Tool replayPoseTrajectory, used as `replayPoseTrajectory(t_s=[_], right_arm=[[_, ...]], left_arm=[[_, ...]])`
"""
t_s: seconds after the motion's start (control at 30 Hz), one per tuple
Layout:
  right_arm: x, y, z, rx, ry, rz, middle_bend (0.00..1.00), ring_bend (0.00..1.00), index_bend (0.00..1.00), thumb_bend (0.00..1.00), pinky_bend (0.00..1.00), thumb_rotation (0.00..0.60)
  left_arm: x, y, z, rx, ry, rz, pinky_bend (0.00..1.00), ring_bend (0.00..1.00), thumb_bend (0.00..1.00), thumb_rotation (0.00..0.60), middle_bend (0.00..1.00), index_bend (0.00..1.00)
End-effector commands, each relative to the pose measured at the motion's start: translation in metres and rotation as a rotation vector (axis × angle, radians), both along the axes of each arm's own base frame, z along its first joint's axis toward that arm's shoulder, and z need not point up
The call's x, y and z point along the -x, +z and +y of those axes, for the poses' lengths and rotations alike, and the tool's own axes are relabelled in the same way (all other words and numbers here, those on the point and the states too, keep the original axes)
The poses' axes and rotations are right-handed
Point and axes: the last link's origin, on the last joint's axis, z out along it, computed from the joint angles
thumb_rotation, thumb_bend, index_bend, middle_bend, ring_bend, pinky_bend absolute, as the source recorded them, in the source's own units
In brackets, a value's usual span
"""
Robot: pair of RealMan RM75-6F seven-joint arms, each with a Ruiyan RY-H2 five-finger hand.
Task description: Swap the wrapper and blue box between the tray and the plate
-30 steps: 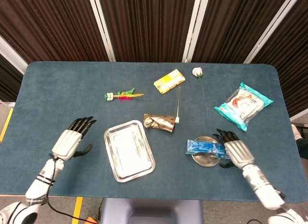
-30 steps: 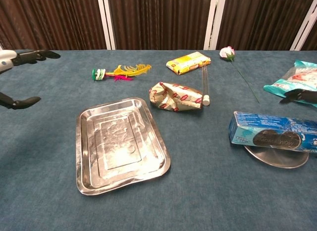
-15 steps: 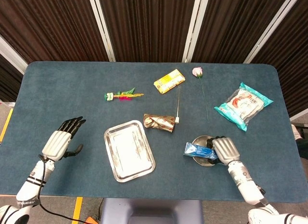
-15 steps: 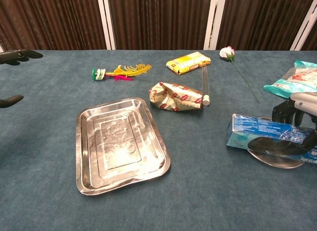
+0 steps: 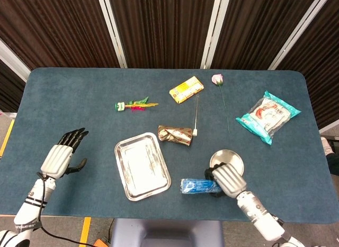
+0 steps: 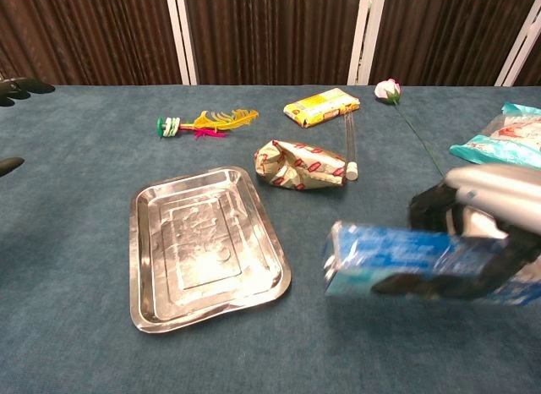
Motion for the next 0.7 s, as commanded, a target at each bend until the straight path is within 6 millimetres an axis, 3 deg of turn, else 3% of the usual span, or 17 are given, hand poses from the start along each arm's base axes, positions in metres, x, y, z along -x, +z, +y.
replayPoseTrajectory(t_s=[0.03,0.1,0.17,0.23,0.27,0.33,0.4,0.6,0.7], right_arm=[[-0.016,-0.030,0.005,-0.099,0.049,0.010,0.66,0.55,0.80,0.39,0.54,0.600],[-0.018,-0.038,0.004,-0.120,0.048,0.003,0.61,0.48,0.65,0.39,0.48,0.600],[-0.020,-0.043,0.003,-0.162,0.044,-0.011,0.42,0.33,0.33,0.37,0.35,0.600],[-0.018,-0.038,0.003,-0.201,0.042,-0.012,0.26,0.17,0.08,0.29,0.22,0.600],[-0.018,-0.033,0.002,-0.204,0.047,-0.012,0.21,0.12,0.03,0.25,0.18,0.600],[-0.014,-0.020,0.000,-0.197,0.041,-0.019,0.10,0.02,0.00,0.16,0.10,0.600],[-0.008,-0.004,-0.004,-0.196,0.000,-0.047,0.04,0.00,0.00,0.13,0.08,0.600],[0.013,0.049,-0.027,-0.163,-0.150,-0.153,0.00,0.00,0.00,0.13,0.07,0.600],[0.014,0.067,-0.052,-0.074,-0.170,-0.214,0.00,0.00,0.00,0.13,0.06,0.600]], left_arm=[[0.002,0.002,-0.002,-0.005,0.011,-0.001,0.11,0.00,0.41,0.600,0.00,0.00],[0.004,0.003,-0.002,-0.006,0.021,-0.002,0.11,0.00,0.41,0.600,0.00,0.00],[0.006,0.004,-0.001,-0.009,0.031,-0.002,0.11,0.00,0.41,0.600,0.00,0.00],[0.007,0.005,0.000,-0.014,0.037,-0.004,0.11,0.00,0.41,0.600,0.00,0.00],[0.008,0.006,0.000,-0.013,0.040,-0.006,0.11,0.00,0.41,0.600,0.00,0.00],[0.009,0.006,0.001,-0.010,0.044,-0.006,0.11,0.00,0.41,0.600,0.00,0.00],[0.009,0.006,0.003,-0.008,0.045,-0.005,0.11,0.00,0.41,0.600,0.00,0.00],[0.012,0.004,0.008,0.000,0.053,0.013,0.11,0.00,0.41,0.600,0.00,0.00],[0.013,0.004,0.012,0.002,0.056,0.014,0.11,0.00,0.41,0.600,0.00,0.00]])
